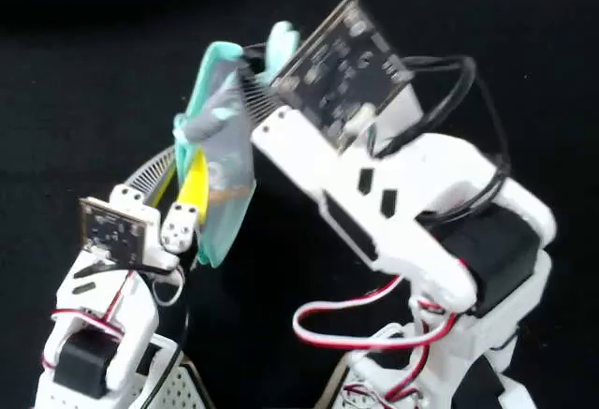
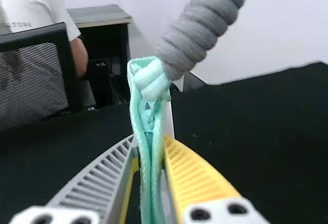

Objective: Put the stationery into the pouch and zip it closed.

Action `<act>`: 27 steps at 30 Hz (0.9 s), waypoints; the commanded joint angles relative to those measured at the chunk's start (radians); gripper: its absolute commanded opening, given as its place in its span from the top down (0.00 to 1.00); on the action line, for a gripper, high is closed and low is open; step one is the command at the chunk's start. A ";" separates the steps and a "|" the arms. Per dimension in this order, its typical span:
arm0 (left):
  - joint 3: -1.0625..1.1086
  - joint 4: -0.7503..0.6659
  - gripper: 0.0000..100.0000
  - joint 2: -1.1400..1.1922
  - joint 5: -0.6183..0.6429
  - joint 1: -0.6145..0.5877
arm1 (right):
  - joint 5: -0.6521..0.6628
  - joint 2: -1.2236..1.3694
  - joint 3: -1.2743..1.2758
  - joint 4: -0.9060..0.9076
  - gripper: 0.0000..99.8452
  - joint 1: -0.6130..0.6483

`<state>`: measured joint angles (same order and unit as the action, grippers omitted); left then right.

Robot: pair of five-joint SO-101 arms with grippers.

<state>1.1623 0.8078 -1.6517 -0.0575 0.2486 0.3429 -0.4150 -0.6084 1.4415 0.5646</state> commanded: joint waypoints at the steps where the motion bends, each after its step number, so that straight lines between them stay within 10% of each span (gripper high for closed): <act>1: -0.058 0.100 0.97 0.003 -0.028 0.036 | 0.008 -0.019 0.031 0.074 0.99 -0.157; 8: -0.090 0.242 0.97 0.003 -0.098 0.035 | 0.008 -0.019 0.289 0.150 0.99 -0.327; 27: -0.081 0.348 0.97 0.002 -0.094 -0.093 | 0.002 -0.012 0.575 -0.647 0.99 -0.516</act>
<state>1.0671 1.1147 -1.6563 -0.1465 0.2102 0.3383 -0.4135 -0.0253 0.9198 0.1043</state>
